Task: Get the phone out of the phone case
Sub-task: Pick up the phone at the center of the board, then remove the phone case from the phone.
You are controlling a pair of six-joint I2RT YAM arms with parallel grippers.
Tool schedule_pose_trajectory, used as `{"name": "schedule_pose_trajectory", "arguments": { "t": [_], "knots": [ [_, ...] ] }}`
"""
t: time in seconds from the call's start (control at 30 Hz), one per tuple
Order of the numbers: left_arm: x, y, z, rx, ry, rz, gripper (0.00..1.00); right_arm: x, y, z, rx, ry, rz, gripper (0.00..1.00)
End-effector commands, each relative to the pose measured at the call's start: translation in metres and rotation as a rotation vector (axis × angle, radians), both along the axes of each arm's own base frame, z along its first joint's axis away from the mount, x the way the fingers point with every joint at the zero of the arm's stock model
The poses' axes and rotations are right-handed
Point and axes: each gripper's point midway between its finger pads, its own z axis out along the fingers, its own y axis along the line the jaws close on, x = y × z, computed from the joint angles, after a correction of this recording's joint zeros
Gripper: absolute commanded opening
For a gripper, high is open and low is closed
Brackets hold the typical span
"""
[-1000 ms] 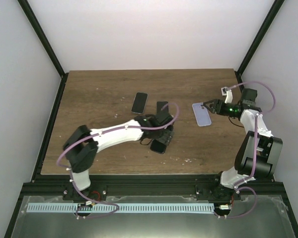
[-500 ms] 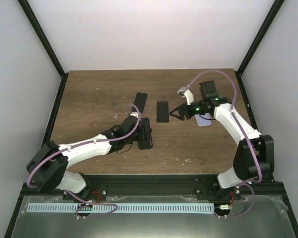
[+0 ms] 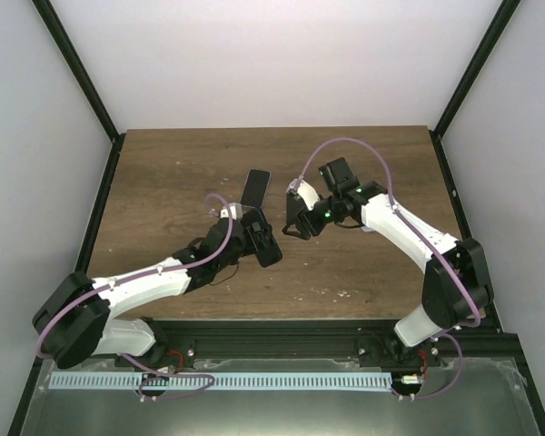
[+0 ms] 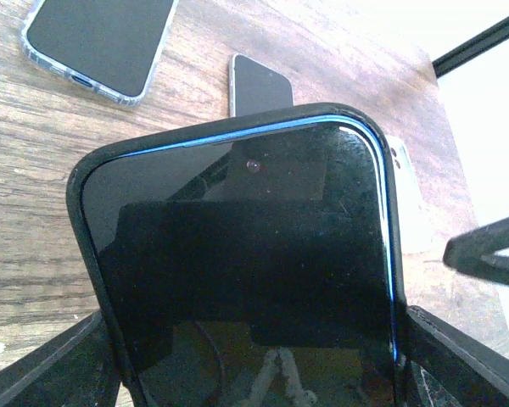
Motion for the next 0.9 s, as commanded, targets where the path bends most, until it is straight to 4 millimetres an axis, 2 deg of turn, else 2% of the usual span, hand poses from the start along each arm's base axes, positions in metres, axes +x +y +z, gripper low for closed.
{"name": "schedule_pose_trajectory", "arguments": {
  "t": [0.0,0.27,0.4,0.57,0.67,0.73,0.8,0.87],
  "knots": [
    [0.016,-0.004,0.04,-0.13,-0.076,0.074,0.6,0.003,0.011,0.014,0.006,-0.026,-0.022,0.64],
    [0.019,0.001,0.046,-0.136,-0.093,0.102,0.59,-0.013,0.036,0.006,-0.004,0.025,0.049,0.63],
    [0.018,0.006,0.053,-0.15,-0.11,0.128,0.59,-0.01,0.042,-0.011,-0.044,0.07,0.03,0.63],
    [0.016,0.017,0.062,-0.151,-0.142,0.173,0.6,-0.007,0.051,-0.011,-0.025,0.123,0.035,0.57],
    [0.017,0.02,0.064,-0.127,-0.153,0.193,0.6,-0.012,0.056,-0.012,-0.004,0.17,0.058,0.4],
    [0.017,0.021,0.064,-0.116,-0.151,0.198,0.61,-0.014,0.059,-0.011,0.012,0.188,0.065,0.22],
    [0.018,0.02,0.064,-0.114,-0.149,0.199,0.67,-0.015,0.061,-0.006,0.035,0.191,0.071,0.1],
    [0.019,0.019,0.066,-0.109,-0.155,0.198,0.81,-0.017,0.062,-0.002,0.051,0.194,0.077,0.03]
  ]
}}
